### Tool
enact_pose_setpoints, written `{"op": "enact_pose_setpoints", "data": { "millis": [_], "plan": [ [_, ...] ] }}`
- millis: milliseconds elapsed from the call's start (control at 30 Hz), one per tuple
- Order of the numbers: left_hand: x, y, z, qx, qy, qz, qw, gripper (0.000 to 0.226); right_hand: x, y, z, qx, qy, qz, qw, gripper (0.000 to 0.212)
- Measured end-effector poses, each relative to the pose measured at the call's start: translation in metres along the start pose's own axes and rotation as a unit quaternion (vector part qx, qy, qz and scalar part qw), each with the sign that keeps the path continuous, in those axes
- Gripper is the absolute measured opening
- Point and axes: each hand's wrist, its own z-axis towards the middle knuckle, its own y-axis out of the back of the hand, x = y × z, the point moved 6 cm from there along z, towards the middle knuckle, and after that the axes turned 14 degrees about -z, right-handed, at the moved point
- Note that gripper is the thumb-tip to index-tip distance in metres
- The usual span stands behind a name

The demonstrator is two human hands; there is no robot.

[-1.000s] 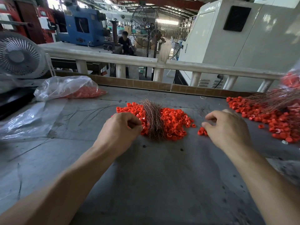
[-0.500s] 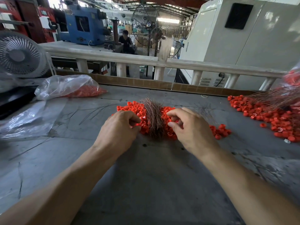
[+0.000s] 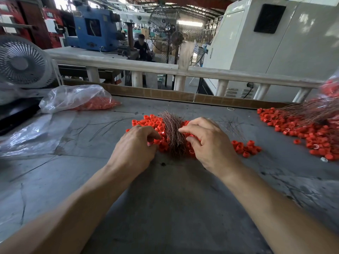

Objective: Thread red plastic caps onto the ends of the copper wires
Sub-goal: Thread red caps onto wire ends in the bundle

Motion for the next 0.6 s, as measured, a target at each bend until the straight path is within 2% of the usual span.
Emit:
{"op": "enact_pose_setpoints", "data": {
  "millis": [133,300,467,600],
  "plan": [
    [0.001,0.000,0.000,-0.001,-0.002,0.004,1.000,0.025,0.000,0.002,0.001,-0.022,-0.009,0.043,0.999,0.012],
    [0.000,0.001,0.001,-0.005,-0.001,0.004,1.000,0.020,-0.005,0.012,0.000,-0.054,-0.057,0.154,0.985,0.012],
    [-0.003,0.001,0.002,-0.007,-0.007,-0.003,1.000,0.014,-0.024,0.031,-0.004,-0.120,-0.165,0.337,0.919,0.019],
    [-0.008,0.004,0.002,-0.027,0.006,-0.104,0.994,0.015,-0.046,0.055,-0.008,-0.214,-0.224,0.421,0.853,0.020]
  ]
}}
